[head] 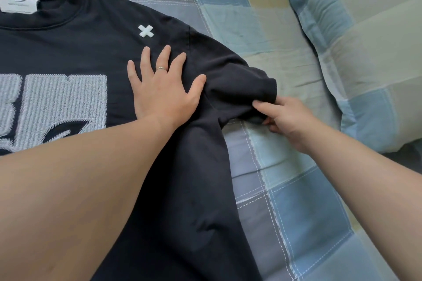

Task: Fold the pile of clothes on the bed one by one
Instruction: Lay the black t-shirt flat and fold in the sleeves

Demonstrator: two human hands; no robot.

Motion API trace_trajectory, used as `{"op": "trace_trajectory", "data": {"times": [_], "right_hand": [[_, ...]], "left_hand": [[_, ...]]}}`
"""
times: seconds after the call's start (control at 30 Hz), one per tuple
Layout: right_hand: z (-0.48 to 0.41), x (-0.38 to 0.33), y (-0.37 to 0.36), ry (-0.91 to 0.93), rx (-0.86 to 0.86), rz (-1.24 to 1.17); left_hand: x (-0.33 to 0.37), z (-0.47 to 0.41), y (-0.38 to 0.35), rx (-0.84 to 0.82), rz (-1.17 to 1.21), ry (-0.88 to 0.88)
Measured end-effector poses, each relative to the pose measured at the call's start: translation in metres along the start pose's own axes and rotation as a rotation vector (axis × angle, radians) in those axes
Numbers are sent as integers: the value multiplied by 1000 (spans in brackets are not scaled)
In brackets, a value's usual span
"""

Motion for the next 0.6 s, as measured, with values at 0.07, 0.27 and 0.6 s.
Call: {"op": "trace_trajectory", "data": {"times": [0.07,0.27,0.6], "right_hand": [[2,6,7,-100,-20,44],[-3,1,30,-59,354,199],[-52,-27,-63,547,27,1099]], "left_hand": [[0,0,-1,-9,-25,-12],[2,0,-3,-34,-98,-30],[0,-1,-1,20,-41,-1]]}}
Point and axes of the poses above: each hand's wrist, its own z-axis away from the middle knuckle, its own y-axis out of the back of the hand, x = y × z, the point moved 5 cm from there along -z, towards the middle knuckle, and after that the axes turned 2 degrees about -x, right-handed, at the moved point
